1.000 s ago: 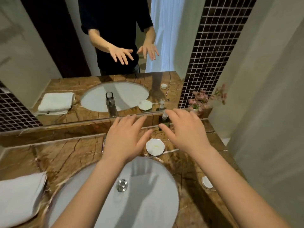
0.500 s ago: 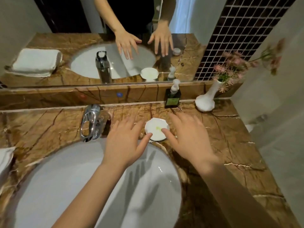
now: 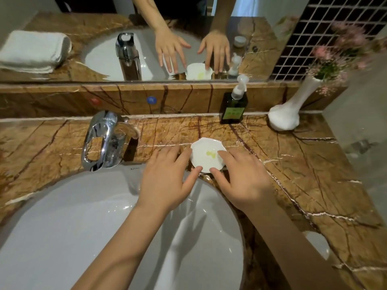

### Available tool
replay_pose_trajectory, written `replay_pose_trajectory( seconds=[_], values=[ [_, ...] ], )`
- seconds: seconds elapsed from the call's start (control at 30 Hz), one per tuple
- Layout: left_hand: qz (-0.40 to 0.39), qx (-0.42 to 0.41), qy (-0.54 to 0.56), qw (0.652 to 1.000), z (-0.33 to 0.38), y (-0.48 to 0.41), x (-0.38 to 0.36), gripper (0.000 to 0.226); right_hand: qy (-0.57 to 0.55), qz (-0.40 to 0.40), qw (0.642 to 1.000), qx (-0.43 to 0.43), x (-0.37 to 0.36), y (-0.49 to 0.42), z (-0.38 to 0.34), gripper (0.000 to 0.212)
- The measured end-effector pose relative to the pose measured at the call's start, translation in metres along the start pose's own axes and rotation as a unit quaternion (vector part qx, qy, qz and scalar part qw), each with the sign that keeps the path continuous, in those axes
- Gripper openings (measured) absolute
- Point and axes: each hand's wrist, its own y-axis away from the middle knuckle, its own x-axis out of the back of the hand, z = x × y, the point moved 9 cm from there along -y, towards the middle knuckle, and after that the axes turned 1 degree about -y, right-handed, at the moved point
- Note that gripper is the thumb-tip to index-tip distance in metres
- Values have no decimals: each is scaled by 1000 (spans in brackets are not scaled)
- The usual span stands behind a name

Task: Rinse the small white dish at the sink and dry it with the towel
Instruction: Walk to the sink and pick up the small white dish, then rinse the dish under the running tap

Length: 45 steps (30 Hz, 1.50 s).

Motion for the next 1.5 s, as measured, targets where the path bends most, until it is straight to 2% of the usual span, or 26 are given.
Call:
replay_pose_trajectory(
  seconds=[0.07,0.17,0.27,0.33,0.43,0.6,0.77,0.93,1.13,1.23,1.3,1.4,1.5],
  values=[
    [7,3,3,1000,-1,0,-2,57,-24,25,999,1,1,1,0,55],
    [9,8,7,1000,-5,0,-4,58,-145,82,985,-51,7,2,11,42],
    [10,18,11,1000,-9,2,-7,60,-282,55,942,-174,-11,-2,32,29],
    [10,27,11,1000,-12,4,-10,61,-368,23,902,-224,-27,-6,36,25],
    [10,39,11,999,-15,8,-13,62,-454,13,852,-261,-43,-11,37,22],
    [4,52,22,998,-19,16,-18,68,-508,18,809,-296,-55,-19,40,17],
    [-8,65,40,997,-31,30,-22,63,-491,23,828,-271,-53,-19,34,14],
    [-4,103,25,994,-59,50,-18,61,-460,-9,867,-191,-50,-14,-1,11],
    [8,172,22,985,-107,92,-7,59,-478,-60,862,-156,-63,0,-58,13],
    [8,213,21,977,-136,122,-3,60,-458,-66,877,-129,-65,11,-91,17],
    [12,240,27,970,-155,142,-1,61,-412,-51,907,-72,-61,17,-116,10],
    [12,271,36,962,-178,167,1,63,-297,-5,955,18,-58,24,-151,12],
    [11,287,40,957,-195,184,1,64,-190,-38,979,63,-66,26,-179,14]
  ],
)
